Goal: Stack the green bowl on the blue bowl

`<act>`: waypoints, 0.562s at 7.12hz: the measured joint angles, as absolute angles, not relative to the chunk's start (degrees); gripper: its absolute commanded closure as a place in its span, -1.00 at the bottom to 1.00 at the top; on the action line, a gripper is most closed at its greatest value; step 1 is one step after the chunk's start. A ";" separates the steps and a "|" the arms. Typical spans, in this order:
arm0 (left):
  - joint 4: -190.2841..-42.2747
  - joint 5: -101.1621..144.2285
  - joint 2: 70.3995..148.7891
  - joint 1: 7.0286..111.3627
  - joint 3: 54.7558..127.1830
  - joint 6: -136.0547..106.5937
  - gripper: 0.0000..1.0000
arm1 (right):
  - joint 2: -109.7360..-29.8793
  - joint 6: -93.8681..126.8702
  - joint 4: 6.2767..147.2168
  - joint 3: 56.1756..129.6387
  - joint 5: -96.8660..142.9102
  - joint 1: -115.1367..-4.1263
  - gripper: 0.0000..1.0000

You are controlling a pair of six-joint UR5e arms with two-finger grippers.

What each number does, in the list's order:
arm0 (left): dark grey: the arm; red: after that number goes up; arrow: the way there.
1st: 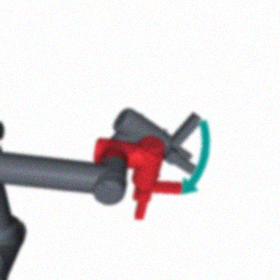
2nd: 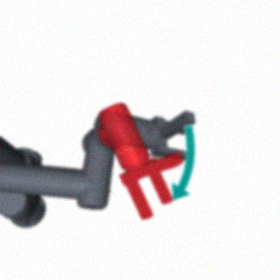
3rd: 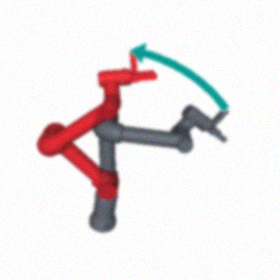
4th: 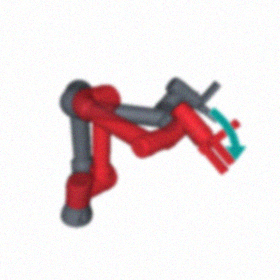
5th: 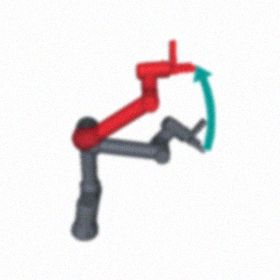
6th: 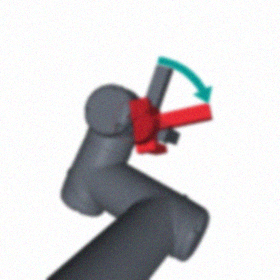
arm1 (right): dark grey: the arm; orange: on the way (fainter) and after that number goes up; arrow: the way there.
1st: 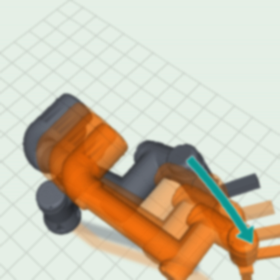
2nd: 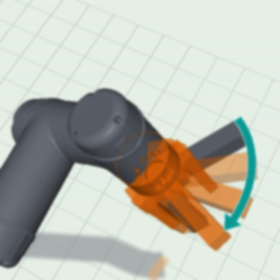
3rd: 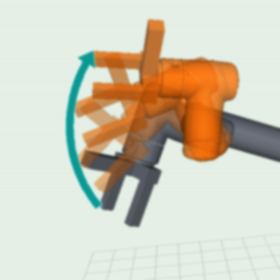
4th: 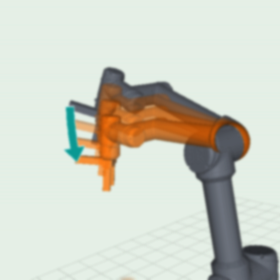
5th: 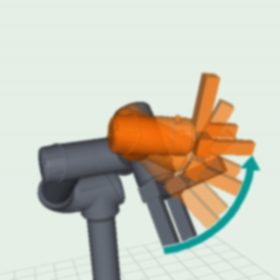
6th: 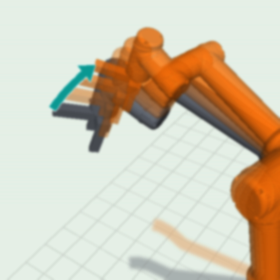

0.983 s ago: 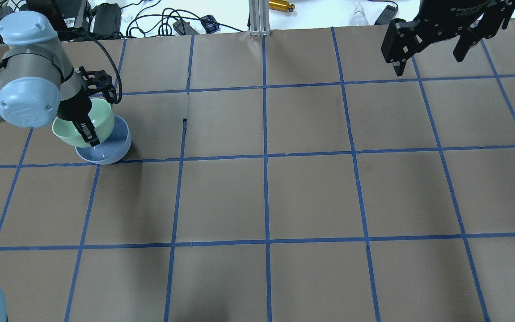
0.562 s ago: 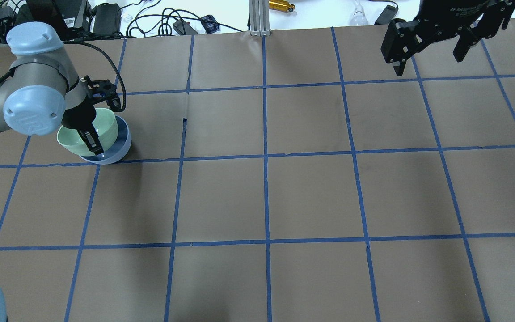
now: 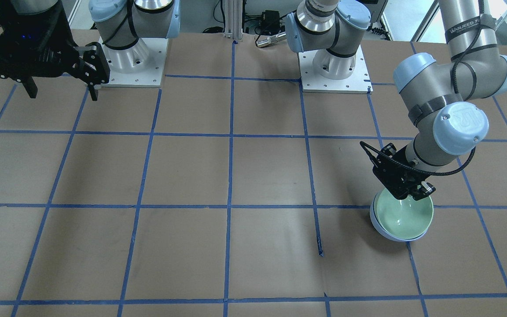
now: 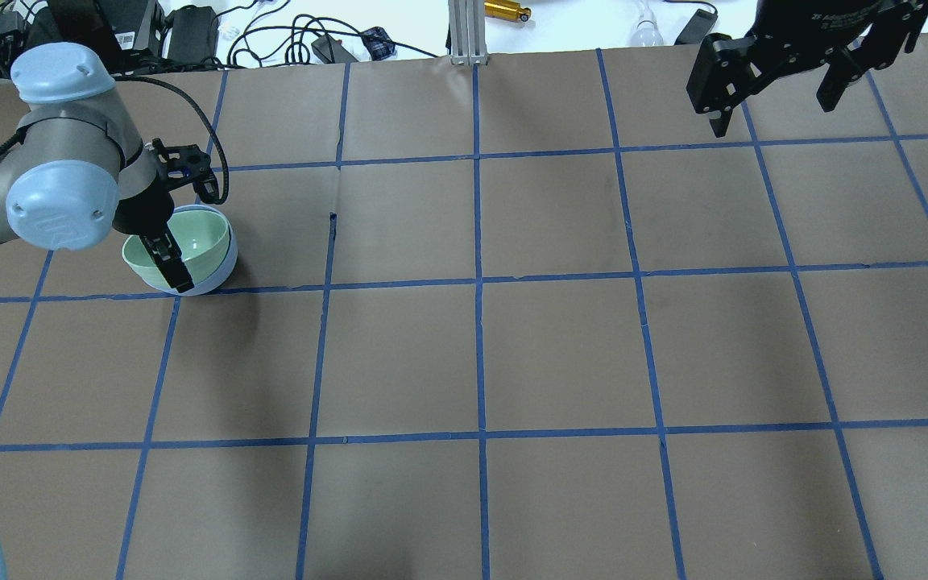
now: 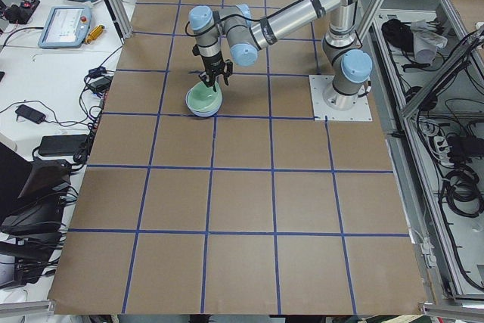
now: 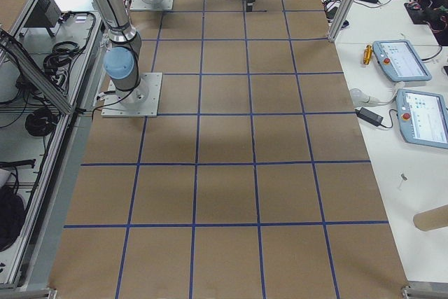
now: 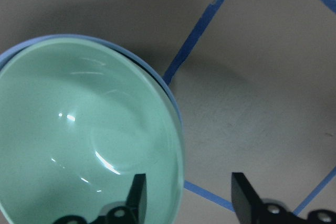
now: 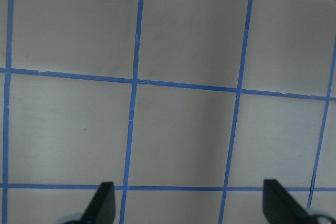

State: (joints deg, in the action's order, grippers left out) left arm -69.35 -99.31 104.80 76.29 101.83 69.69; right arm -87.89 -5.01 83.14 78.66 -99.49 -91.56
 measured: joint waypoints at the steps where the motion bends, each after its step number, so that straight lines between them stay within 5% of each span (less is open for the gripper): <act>1: -70.45 -98.99 104.15 76.42 100.06 68.45 -0.82 | -87.89 -5.01 83.15 78.66 -99.49 -91.56 -1.00; 4: -78.11 -96.43 101.71 76.98 95.08 51.70 -1.00 | -87.89 -5.01 83.14 78.66 -99.49 -91.58 -1.00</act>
